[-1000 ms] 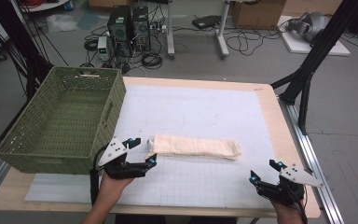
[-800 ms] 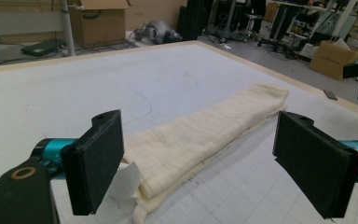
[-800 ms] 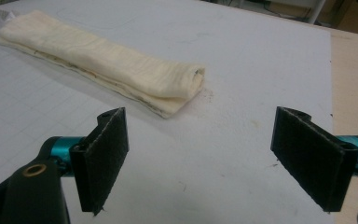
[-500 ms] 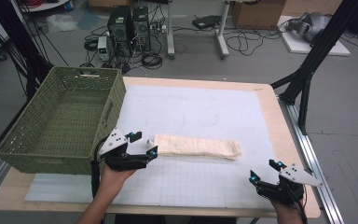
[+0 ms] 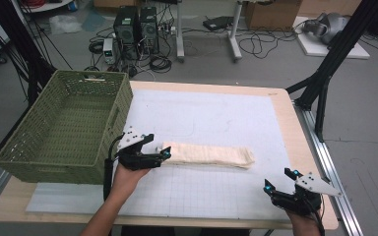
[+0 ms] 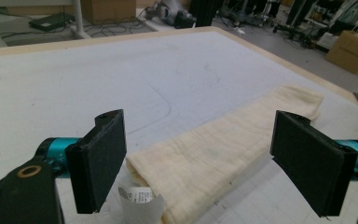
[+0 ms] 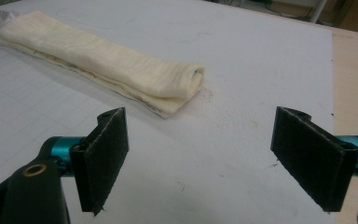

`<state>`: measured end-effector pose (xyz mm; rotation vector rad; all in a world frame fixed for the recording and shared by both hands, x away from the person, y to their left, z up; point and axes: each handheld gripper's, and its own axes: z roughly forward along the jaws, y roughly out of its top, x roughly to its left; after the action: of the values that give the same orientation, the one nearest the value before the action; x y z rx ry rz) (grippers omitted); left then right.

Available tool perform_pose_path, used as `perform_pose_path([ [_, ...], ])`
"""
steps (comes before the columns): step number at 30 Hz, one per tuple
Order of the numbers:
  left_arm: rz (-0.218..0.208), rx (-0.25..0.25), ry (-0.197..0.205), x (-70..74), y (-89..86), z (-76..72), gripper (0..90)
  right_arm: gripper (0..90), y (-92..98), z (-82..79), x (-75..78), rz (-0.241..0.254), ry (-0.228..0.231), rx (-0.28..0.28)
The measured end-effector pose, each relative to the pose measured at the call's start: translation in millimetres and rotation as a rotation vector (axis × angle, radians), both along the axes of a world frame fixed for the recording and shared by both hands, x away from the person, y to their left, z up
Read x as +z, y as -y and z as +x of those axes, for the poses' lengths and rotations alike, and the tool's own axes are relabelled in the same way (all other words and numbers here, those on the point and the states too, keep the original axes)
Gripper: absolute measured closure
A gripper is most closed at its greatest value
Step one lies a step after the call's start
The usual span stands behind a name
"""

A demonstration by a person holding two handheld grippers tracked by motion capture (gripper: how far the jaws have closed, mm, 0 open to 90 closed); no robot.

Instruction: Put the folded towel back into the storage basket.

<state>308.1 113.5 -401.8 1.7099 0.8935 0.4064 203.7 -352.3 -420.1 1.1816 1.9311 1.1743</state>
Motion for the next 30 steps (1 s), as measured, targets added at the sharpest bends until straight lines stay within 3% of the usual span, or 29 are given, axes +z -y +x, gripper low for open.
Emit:
perform_pose_path([
  [12,0.088,0.067,-0.133,-24.4,10.0,26.0,20.9,17.6,-2.5,1.6,-1.4,-0.004,-0.008,0.012],
  [17,0.126,0.098,-0.163,-32.0,17.0,31.6,21.4,17.6,-2.4,1.6,-1.3,-0.005,-0.006,0.012],
  [30,0.237,0.043,-0.231,-47.8,30.3,36.1,31.5,17.6,-2.1,2.4,-2.2,-0.011,-0.011,0.017],
])
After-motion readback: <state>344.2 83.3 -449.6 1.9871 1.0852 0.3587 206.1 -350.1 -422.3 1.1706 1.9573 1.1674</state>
